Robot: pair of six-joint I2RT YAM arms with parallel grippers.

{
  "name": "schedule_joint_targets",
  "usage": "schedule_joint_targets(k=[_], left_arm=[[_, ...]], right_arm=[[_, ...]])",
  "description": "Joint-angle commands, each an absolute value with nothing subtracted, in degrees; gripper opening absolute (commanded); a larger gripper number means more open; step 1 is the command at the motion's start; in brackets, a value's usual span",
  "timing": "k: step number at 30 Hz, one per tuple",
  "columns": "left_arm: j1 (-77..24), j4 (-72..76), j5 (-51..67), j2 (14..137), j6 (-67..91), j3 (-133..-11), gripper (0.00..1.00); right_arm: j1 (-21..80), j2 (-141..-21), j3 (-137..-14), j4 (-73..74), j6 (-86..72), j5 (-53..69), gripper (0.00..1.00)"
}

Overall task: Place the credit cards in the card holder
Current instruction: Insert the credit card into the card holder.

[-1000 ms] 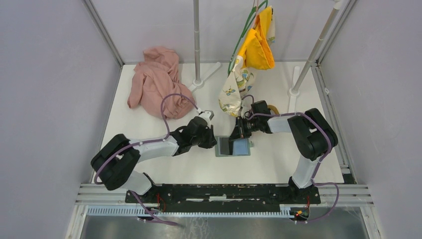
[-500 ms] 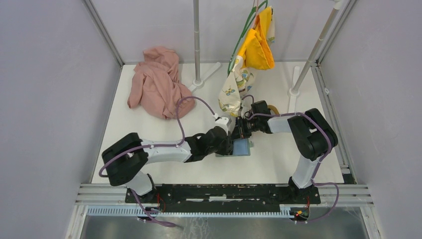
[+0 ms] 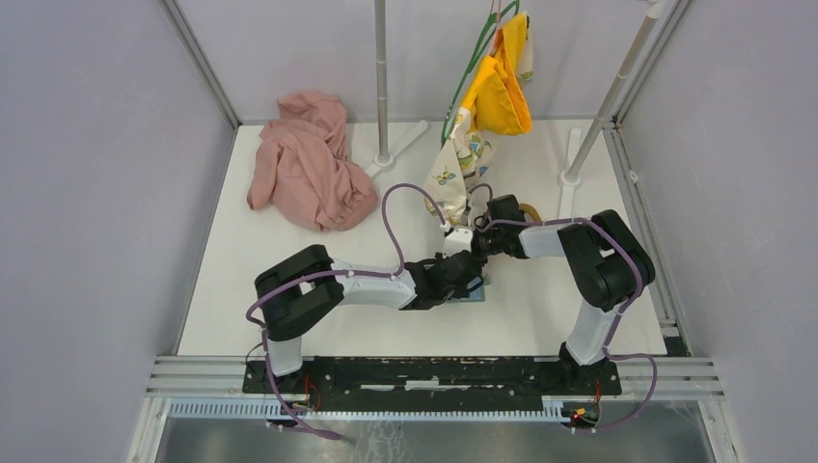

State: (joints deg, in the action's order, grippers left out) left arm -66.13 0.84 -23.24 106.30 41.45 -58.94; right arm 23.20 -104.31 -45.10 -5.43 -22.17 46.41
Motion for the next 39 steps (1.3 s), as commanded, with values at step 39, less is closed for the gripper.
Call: schedule_joint_targets(k=[39], left_arm=[[-66.0,14.3,-16.2,100.4,30.8,-52.9,0.11]], right_arm=[[22.8,-98.0,-47.3,3.7,-11.9,47.2,0.59]])
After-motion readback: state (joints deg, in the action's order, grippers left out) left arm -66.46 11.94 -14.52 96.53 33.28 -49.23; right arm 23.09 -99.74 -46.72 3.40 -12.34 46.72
